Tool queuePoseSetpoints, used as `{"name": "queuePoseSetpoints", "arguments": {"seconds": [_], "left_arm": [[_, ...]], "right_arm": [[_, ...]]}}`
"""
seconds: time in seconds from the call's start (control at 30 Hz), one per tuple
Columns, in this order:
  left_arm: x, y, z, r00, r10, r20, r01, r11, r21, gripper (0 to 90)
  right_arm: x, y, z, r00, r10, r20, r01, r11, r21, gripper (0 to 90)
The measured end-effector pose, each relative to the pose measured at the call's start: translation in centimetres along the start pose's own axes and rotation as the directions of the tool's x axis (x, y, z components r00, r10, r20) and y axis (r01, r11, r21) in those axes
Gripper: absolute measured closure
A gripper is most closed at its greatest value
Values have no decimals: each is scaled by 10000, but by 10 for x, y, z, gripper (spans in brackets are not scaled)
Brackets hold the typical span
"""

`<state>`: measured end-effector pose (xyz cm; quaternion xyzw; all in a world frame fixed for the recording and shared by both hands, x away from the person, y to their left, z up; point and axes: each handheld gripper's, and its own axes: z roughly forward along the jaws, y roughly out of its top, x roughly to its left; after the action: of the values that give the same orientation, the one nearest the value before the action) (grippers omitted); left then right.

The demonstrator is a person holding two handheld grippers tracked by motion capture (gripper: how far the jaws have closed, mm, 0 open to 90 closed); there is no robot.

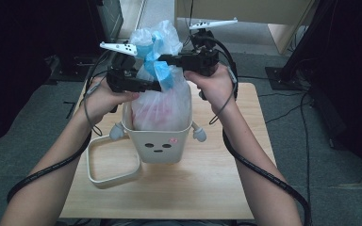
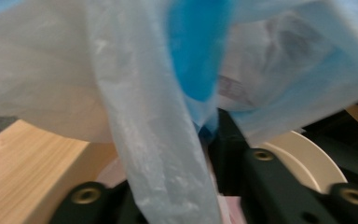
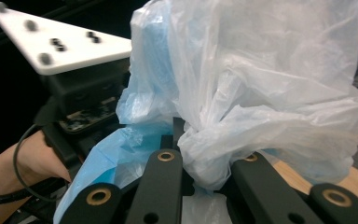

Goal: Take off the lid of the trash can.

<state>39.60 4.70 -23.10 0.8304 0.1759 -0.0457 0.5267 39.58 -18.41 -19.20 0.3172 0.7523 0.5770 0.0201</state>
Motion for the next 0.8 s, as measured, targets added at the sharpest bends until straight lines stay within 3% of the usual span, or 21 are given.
{"name": "queuePoseSetpoints", "arguments": {"seconds": [0.17, 0.27, 0.4, 0.63, 0.8], "left_arm": [[1, 1, -4, 9990, -107, 422, 103, 9999, 95, 869], [3, 4, -11, 9997, -58, 236, 62, 9998, -189, 873], [10, 6, -13, 9996, -256, 118, 257, 9996, -109, 876], [21, 5, -11, 9944, -1056, 57, 1058, 9937, -372, 876], [28, 5, -14, 9885, -1479, -311, 1466, 9884, -391, 877]], "right_arm": [[-10, -8, 2, 9992, -220, 330, 210, 9993, 322, 867], [-15, -16, 6, 9982, -474, 366, 448, 9967, 674, 864], [-18, -28, 14, 9990, -444, 59, 437, 9953, 868, 863], [-30, -33, 10, 9994, 143, 306, -170, 9958, 902, 695], [-36, -35, -3, 9996, 137, 241, -152, 9979, 624, 579]]}}
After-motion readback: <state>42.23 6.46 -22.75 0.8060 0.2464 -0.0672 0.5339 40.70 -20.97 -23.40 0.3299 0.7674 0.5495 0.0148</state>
